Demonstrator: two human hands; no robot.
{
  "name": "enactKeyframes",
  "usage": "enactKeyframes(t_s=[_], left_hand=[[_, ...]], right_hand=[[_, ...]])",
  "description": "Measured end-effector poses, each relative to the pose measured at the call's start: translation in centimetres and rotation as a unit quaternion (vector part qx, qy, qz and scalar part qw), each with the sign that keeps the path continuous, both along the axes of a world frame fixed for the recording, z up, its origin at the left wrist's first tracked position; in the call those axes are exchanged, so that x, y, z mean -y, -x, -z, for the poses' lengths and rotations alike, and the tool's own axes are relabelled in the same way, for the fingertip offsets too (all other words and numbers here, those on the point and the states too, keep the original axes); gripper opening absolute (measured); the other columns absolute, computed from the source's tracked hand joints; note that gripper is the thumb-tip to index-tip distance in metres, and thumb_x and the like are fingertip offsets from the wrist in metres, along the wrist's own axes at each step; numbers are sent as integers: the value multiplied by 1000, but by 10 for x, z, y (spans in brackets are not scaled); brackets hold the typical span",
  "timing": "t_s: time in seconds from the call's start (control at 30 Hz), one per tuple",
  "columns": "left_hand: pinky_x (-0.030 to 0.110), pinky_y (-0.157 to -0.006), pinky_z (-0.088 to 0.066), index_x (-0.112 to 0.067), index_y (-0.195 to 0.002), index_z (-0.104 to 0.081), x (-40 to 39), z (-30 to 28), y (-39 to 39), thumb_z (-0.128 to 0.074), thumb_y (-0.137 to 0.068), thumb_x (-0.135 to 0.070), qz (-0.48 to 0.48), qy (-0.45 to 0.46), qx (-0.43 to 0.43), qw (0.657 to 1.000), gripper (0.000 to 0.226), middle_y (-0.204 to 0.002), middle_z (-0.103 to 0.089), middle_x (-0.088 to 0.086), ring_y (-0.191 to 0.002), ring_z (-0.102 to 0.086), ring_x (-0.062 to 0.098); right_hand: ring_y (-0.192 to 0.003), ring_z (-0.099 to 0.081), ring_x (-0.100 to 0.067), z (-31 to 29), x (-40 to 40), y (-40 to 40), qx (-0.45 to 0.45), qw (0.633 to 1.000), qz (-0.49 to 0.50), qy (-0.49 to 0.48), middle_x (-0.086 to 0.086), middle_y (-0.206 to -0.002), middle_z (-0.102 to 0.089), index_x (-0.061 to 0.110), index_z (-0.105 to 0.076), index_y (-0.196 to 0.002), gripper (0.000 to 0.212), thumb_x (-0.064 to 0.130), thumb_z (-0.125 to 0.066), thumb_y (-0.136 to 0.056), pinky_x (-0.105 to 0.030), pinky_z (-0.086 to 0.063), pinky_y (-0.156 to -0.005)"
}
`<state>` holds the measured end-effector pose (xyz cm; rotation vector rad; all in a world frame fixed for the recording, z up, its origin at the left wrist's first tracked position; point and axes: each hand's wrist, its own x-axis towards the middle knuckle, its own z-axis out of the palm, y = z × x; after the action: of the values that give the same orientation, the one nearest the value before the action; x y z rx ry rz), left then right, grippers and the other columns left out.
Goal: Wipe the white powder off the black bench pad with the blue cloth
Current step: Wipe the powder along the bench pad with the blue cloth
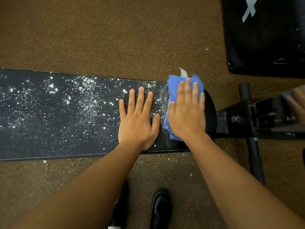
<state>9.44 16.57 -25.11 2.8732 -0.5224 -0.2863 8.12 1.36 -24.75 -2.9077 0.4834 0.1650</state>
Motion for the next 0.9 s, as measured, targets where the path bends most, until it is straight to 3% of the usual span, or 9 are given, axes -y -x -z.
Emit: enactKeyframes(t_s=[0.1,0.17,0.33,0.4,0.5,0.67,0.77,0.9], left_hand=[[53,-120,7,-24,-157,-3,0,0,0,-15,-97,-53,0,8,-2,1000,68,-165,9,1,-150,17,22],[52,-120,7,-24,-157,-2,-1,-1,0,-15,-97,-53,1,9,-2,1000,68,-165,9,2,-150,17,22],[52,-120,7,-24,-157,-2,-1,-1,1,-15,-98,-52,1,9,-1,1000,67,-165,9,1,-150,17,23],[53,-120,7,-24,-157,-2,-1,-1,0,-15,-98,-52,1,8,-1,1000,67,-165,9,2,-150,17,23],[53,-120,7,-24,-157,-2,0,-1,0,-16,-97,-52,0,4,-2,1000,68,-165,9,2,-150,17,23],[52,-120,7,-24,-158,-3,0,-1,0,-14,-96,-52,-1,11,-6,1000,69,-165,9,1,-150,16,23],[53,-120,7,-24,-157,-2,-1,-2,0,-15,-97,-52,-1,12,-4,1000,68,-165,9,1,-150,16,23],[53,-120,7,-24,-158,-3,0,-2,0,-17,-98,-51,-2,12,-2,1000,67,-165,8,1,-150,16,23]], right_hand=[[-150,5,-27,-3,-12,48,-1,996,-86,2,-10,-163,0,8,-5,-155,65,38,-17,-99,-49,-6,-121],[-150,2,-26,-4,0,79,-11,996,-93,-2,-9,-162,-4,8,-9,-154,64,39,-17,-98,-49,-8,-120],[-150,-1,-30,0,38,40,-1,998,62,-4,-13,-163,-5,6,-10,-154,67,36,-20,-95,-49,-7,-120],[-150,1,-31,-1,33,9,-6,997,80,-7,-13,-163,-2,5,-6,-154,65,34,-24,-98,-49,-5,-120],[-150,6,-30,-1,4,2,-7,1000,10,8,-12,-163,3,7,0,-154,64,35,-21,-100,-49,-2,-121],[-150,3,-27,-4,-13,82,-22,996,-92,4,-10,-163,-3,8,-8,-155,64,37,-18,-99,-51,-10,-120],[-150,-1,-28,-1,18,79,-27,999,-38,13,-10,-163,-6,7,-11,-154,65,37,-18,-97,-52,-14,-119],[-149,0,-33,-1,24,16,-3,1000,17,14,-15,-163,-4,4,-10,-153,68,37,-19,-94,-51,-7,-120]])
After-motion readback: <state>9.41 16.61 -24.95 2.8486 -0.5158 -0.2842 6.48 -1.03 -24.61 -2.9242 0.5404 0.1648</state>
